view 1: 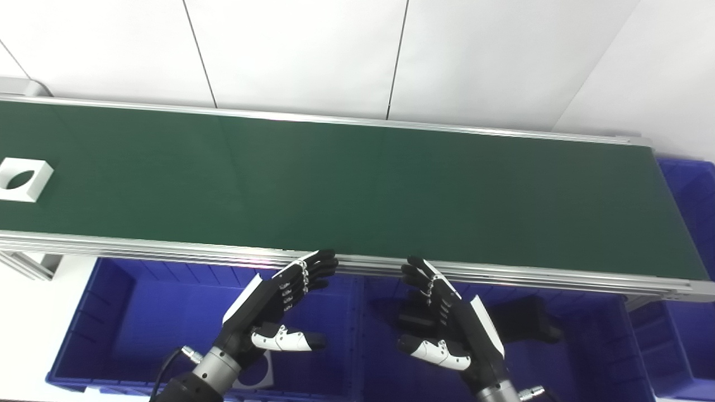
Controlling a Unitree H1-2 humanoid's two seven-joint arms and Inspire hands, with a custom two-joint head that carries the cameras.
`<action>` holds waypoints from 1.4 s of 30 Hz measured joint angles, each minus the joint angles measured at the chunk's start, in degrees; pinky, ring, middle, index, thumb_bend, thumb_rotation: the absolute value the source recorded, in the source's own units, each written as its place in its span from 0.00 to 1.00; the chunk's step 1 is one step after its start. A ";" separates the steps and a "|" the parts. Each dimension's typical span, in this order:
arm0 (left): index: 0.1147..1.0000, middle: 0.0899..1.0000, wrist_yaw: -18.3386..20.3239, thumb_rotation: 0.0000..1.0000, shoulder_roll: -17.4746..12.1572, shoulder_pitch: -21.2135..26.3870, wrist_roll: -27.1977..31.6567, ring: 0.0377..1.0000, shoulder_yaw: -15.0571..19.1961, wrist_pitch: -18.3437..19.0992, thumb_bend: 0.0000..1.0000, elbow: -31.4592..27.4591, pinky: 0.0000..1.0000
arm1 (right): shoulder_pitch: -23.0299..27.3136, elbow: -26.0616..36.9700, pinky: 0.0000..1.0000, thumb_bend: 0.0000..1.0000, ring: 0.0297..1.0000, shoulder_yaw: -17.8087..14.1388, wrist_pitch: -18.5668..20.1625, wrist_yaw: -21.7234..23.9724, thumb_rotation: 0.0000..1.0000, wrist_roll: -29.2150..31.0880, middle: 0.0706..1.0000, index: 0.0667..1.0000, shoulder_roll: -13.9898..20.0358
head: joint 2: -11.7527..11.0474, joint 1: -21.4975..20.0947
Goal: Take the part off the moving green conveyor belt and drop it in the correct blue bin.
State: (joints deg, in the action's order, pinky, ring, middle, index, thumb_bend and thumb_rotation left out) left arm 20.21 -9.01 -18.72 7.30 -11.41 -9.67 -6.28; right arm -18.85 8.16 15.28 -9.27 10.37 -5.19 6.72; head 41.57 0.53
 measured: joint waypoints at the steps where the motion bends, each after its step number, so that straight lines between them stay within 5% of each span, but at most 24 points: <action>1: 0.86 0.87 0.00 0.35 0.00 0.01 0.00 0.88 0.01 0.00 1.00 0.00 0.86 | 0.00 0.00 0.82 0.86 0.87 0.00 -0.01 0.00 0.50 0.00 0.88 0.91 0.00 | 0.00 0.00; 16: 0.85 0.85 -0.25 0.33 0.51 0.55 -0.39 0.87 0.00 -0.19 1.00 1.14 0.86 | 0.35 -1.30 0.81 0.86 0.87 -0.24 -0.32 0.08 0.51 0.81 0.88 0.91 0.08 | -1.85 5.01; 23: 0.84 0.85 -0.46 0.33 1.75 1.24 -1.83 0.86 -0.55 -0.67 1.00 3.05 0.85 | 0.94 -2.63 0.82 0.84 0.87 -0.70 -1.39 0.20 0.50 1.19 0.88 0.92 0.27 | -5.62 12.12; 34: 0.84 0.85 -0.57 0.33 2.01 2.26 -3.42 0.86 -1.35 -2.32 1.00 6.03 0.84 | 2.08 -6.08 0.81 0.83 0.86 -0.94 -4.00 0.30 0.51 1.21 0.88 0.92 0.41 | -11.07 16.96; 42: 0.83 0.84 -0.61 0.33 2.77 2.92 -3.95 0.85 -1.74 -3.08 1.00 7.40 0.83 | 2.49 -8.39 0.81 0.82 0.86 -1.11 -6.59 0.32 0.51 1.37 0.88 0.92 0.61 | -12.83 18.63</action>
State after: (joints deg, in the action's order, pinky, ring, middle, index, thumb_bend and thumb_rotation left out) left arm 19.60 -6.24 -15.80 3.35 -13.15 -12.76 1.12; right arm -16.35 -0.23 14.17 -15.86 10.69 -3.82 7.34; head 28.74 19.16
